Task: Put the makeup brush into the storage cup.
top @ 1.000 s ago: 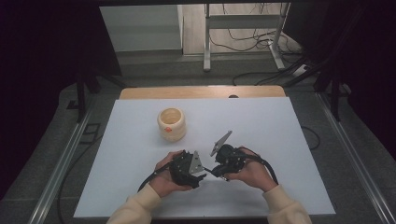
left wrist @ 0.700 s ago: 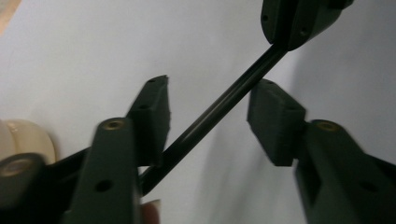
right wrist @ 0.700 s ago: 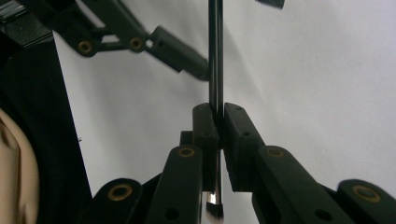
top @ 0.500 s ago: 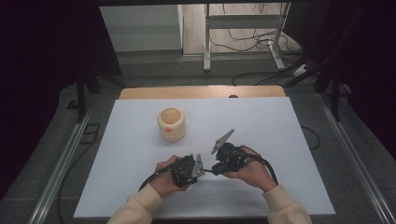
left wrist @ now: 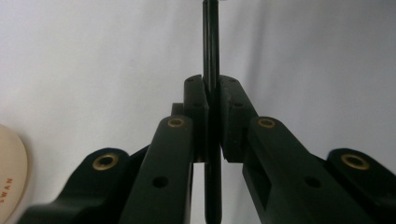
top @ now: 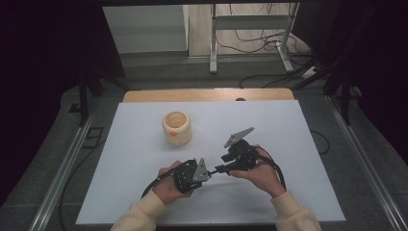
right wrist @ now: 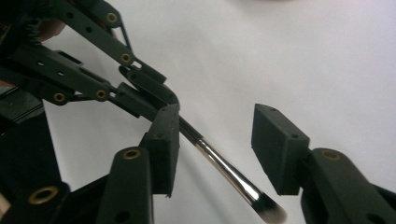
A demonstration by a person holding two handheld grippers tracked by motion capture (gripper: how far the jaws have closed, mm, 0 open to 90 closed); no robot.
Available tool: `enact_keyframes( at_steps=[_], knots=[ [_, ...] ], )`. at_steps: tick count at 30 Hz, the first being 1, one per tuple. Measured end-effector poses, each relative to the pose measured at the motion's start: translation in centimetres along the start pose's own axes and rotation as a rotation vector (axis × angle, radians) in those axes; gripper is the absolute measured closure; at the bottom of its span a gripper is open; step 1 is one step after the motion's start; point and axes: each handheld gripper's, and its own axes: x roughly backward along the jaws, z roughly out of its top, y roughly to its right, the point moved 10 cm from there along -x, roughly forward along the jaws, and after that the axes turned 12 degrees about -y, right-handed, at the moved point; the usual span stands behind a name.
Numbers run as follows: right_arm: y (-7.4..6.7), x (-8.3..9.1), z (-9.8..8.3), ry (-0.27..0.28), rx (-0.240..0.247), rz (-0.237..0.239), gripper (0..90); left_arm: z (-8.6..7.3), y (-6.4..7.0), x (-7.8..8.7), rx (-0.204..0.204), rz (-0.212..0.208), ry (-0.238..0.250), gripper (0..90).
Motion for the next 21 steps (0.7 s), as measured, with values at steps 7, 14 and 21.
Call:
enact_keyframes(
  at_steps=[7,14,21],
  knots=[
    [0.8,0.9,0.2,0.053,-0.043,-0.028,40.8,-0.4,-0.3,0.2,0.022,0.01,0.003,83.1],
    [1.4,1.9,0.2,0.104,-0.06,-0.043,35.4,-1.2,-0.7,0.5,0.069,0.01,0.017,83.1],
    [1.7,2.3,0.3,0.144,-0.063,-0.04,32.3,-1.6,-1.0,0.6,0.094,0.011,0.021,83.1]
  ],
)
